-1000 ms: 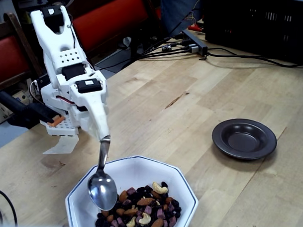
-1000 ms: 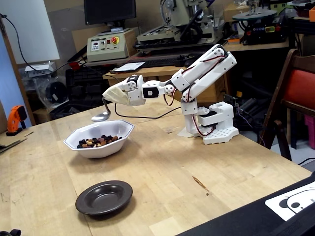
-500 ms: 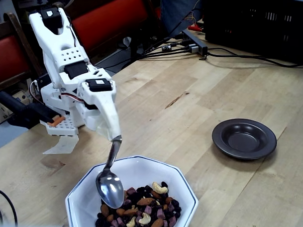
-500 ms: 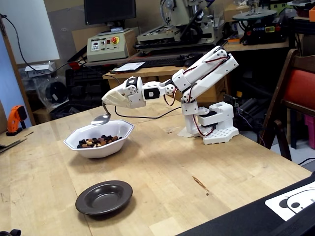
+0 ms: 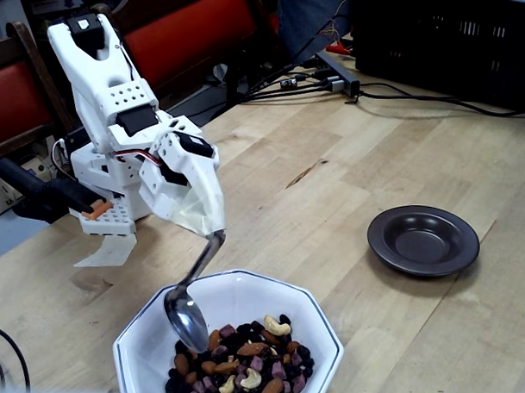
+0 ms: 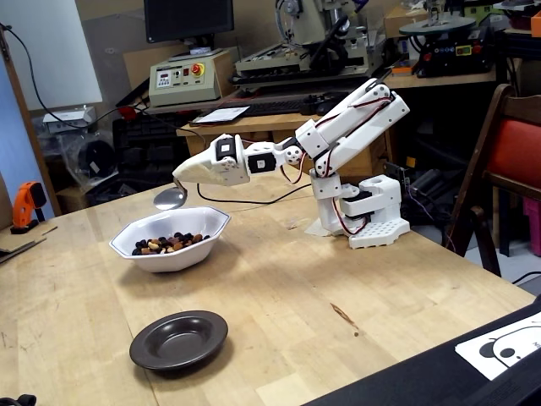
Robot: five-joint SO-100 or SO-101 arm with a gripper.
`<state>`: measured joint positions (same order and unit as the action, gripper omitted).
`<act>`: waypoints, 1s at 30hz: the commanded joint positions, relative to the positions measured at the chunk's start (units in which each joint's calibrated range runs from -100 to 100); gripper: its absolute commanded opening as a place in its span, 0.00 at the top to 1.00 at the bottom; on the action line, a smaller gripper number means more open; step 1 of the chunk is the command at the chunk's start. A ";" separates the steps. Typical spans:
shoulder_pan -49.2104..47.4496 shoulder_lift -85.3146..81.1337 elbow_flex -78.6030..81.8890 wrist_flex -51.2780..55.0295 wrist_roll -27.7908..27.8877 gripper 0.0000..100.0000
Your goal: Use spoon to transfer food from the white bowl to brown plate
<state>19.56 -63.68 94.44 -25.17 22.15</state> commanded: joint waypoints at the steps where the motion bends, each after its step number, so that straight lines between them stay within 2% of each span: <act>1: -0.30 -0.81 1.84 -0.20 0.44 0.98; 11: -0.45 -0.81 3.43 -0.20 0.24 0.97; 19: -0.45 -0.81 3.43 -0.76 -4.49 0.97; 30: -0.45 -0.81 3.43 -0.28 -4.98 0.97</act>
<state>19.42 -63.76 97.64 -25.17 17.31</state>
